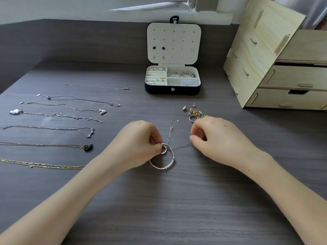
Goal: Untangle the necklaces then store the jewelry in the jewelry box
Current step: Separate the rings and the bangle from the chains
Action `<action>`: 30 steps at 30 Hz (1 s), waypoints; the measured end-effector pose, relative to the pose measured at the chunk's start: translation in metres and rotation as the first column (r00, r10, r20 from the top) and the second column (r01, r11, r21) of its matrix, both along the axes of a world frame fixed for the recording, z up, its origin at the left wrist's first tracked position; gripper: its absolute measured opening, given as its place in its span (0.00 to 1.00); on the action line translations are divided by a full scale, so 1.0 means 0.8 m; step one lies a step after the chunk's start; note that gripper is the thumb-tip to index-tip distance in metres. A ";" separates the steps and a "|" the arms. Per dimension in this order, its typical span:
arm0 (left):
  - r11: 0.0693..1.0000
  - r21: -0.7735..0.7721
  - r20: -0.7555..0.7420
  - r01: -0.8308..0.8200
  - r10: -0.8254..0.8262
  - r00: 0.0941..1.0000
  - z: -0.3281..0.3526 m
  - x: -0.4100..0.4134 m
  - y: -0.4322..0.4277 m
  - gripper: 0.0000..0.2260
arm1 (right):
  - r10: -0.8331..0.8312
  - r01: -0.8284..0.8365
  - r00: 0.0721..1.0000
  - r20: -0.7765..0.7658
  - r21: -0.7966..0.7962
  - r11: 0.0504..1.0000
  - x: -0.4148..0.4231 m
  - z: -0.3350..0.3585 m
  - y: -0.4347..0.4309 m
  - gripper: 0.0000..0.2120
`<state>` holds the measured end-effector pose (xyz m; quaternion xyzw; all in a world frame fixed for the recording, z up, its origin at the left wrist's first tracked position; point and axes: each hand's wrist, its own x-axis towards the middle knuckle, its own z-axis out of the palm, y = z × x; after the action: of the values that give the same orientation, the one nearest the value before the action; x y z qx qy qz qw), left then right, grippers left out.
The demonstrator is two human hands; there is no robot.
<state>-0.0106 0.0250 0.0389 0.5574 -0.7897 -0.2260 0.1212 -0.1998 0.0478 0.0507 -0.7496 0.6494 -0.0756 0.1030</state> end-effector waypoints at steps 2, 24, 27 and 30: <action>1.000 -0.003 -0.023 -0.009 0.009 1.000 -0.002 0.001 0.000 0.04 | 0.028 -0.030 0.999 -0.025 -0.074 0.997 0.004 -0.005 0.001 0.08; 0.984 0.158 -0.356 0.088 -0.026 0.934 -0.004 0.016 -0.001 0.06 | 0.327 -0.360 0.874 0.359 0.030 0.932 0.010 0.004 -0.035 0.05; 0.974 0.196 -0.409 0.114 -0.025 0.912 -0.005 0.014 -0.001 0.07 | 0.316 -0.352 0.859 0.402 0.017 0.936 0.010 0.009 -0.031 0.06; 0.969 0.204 -0.386 0.141 -0.053 0.921 -0.006 0.012 0.000 0.08 | 0.309 -0.343 0.842 0.442 -0.002 0.939 0.012 0.009 -0.028 0.06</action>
<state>-0.0014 0.0249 0.0343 0.4736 -0.7472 -0.4238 0.1946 -0.1899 0.0250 0.0582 -0.8083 0.4753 -0.1978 0.2856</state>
